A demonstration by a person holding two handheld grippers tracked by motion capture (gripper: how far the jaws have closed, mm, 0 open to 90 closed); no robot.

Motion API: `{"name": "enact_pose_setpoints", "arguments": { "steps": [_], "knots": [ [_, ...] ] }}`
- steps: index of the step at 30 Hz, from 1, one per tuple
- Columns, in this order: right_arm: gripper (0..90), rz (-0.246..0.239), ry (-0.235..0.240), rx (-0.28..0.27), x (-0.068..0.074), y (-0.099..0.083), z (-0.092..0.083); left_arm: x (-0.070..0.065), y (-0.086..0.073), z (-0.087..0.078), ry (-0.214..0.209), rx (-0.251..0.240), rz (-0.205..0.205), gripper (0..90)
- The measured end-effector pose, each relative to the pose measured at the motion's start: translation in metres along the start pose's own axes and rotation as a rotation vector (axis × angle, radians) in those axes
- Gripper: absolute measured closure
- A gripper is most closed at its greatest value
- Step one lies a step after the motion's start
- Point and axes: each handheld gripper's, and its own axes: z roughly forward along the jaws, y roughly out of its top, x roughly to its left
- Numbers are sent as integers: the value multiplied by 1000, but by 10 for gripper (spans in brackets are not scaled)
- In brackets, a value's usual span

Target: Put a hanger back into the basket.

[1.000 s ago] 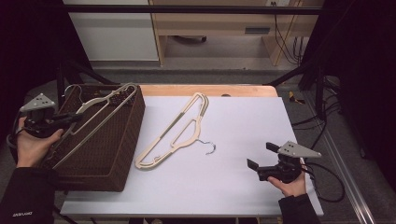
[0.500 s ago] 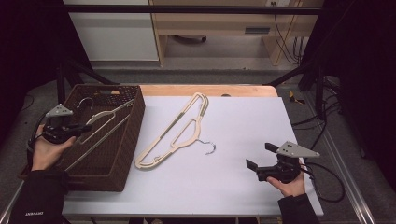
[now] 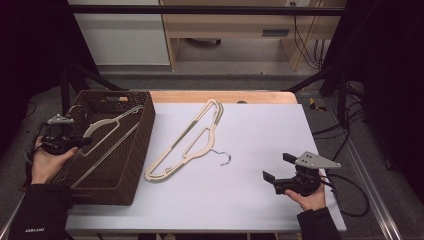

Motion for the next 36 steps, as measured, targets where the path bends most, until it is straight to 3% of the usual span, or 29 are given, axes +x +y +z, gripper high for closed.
{"name": "enact_pose_setpoints", "arguments": {
  "steps": [5, 11, 13, 17, 26, 31, 36],
  "knots": [
    [25, -3, -1, -1, -1, 0, 0, 2, -4, -15, 19, -67, -11, 450],
    [25, 5, -3, -8, -1, 1, -1, -6, -2, -39, 24, -182, 2, 304],
    [25, 6, -6, -11, -1, 1, -1, -12, 0, -47, 9, -221, 9, 254],
    [24, 7, -6, -18, -2, 1, -3, -31, 5, -57, -25, -283, 33, 166],
    [21, 8, -6, -26, -1, 2, -3, -84, 14, -62, -144, -373, 100, 109],
    [21, 10, -11, -31, -1, 2, -4, -112, 14, -58, -202, -393, 137, 87],
    [20, 7, -10, -28, -1, 2, -4, -139, 16, -48, -240, -376, 179, 67]
  ]
}}
